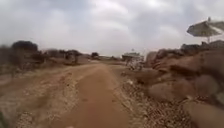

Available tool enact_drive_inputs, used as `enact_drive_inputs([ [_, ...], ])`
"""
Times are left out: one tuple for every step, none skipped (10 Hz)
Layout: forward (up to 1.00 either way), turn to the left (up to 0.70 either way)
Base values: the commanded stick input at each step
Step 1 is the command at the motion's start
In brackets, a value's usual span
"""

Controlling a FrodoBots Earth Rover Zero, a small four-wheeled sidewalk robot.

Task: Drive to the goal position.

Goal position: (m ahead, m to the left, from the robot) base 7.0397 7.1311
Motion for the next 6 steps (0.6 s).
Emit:
enact_drive_inputs([
  [0.50,0.00],
  [0.50,0.00],
  [0.50,0.00],
  [0.50,0.00],
  [0.50,0.00],
  [0.50,0.00],
])
